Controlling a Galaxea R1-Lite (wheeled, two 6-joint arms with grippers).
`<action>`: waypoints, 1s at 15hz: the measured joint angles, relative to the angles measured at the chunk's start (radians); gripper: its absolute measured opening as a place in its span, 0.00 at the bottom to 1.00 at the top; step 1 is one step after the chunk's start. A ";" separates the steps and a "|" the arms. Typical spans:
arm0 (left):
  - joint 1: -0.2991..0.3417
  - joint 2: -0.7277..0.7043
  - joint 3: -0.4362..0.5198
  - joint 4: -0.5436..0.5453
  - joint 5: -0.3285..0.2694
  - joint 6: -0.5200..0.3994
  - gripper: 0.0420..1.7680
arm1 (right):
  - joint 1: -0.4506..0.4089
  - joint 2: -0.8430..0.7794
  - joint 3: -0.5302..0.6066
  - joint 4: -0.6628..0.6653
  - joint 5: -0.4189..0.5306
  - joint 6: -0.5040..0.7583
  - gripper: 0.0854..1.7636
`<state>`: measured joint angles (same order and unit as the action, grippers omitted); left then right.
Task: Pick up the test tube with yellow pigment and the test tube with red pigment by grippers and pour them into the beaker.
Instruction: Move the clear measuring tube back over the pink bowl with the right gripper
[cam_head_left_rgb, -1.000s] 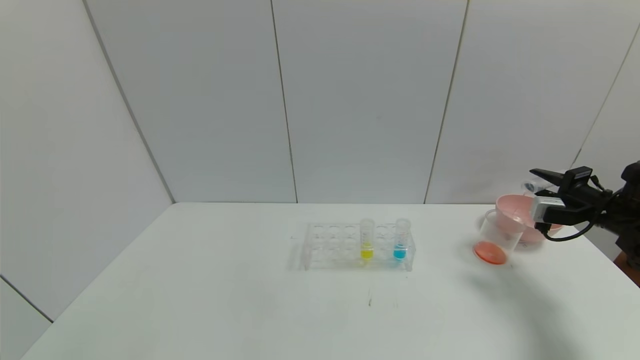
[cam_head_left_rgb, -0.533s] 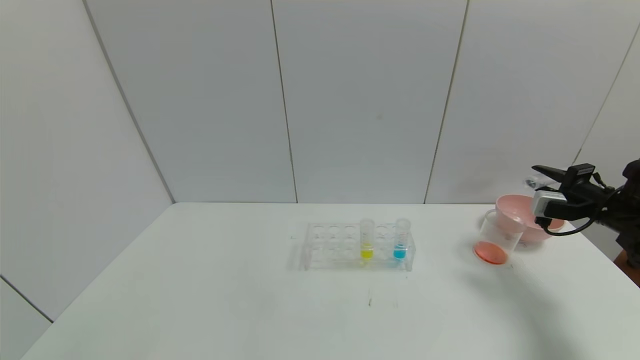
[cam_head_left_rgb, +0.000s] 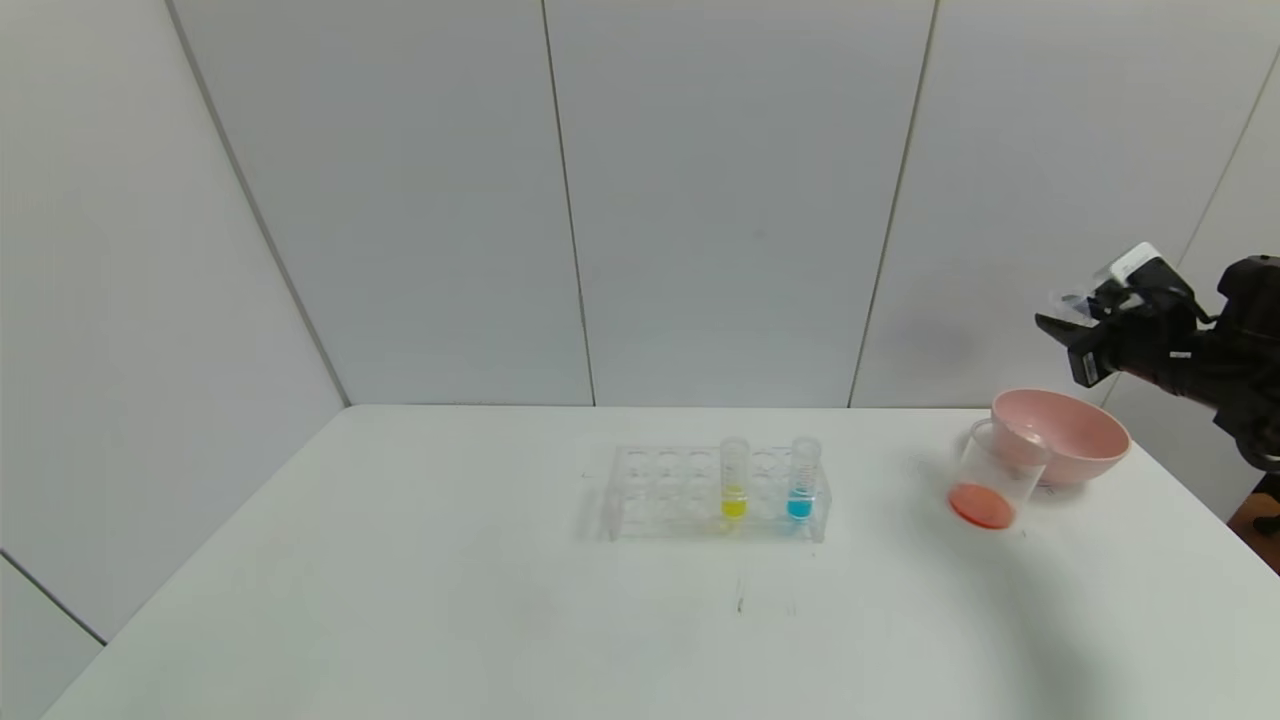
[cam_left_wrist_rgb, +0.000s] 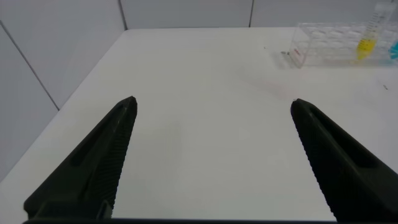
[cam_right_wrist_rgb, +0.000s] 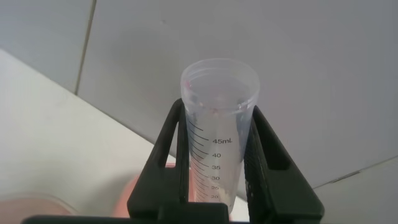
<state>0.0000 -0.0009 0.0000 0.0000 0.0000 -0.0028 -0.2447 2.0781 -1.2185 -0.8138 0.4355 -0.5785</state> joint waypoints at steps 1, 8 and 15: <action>0.000 0.000 0.000 0.000 0.000 0.000 1.00 | -0.001 0.004 -0.017 0.014 -0.020 0.153 0.29; 0.000 0.000 0.000 0.000 0.000 0.000 1.00 | -0.069 0.084 -0.035 0.019 -0.088 0.497 0.29; 0.000 0.000 0.000 0.000 0.000 0.000 1.00 | -0.074 0.121 0.004 -0.018 -0.084 0.489 0.48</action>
<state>0.0000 -0.0009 0.0000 0.0000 0.0000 -0.0023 -0.3185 2.1994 -1.2140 -0.8317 0.3511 -0.0898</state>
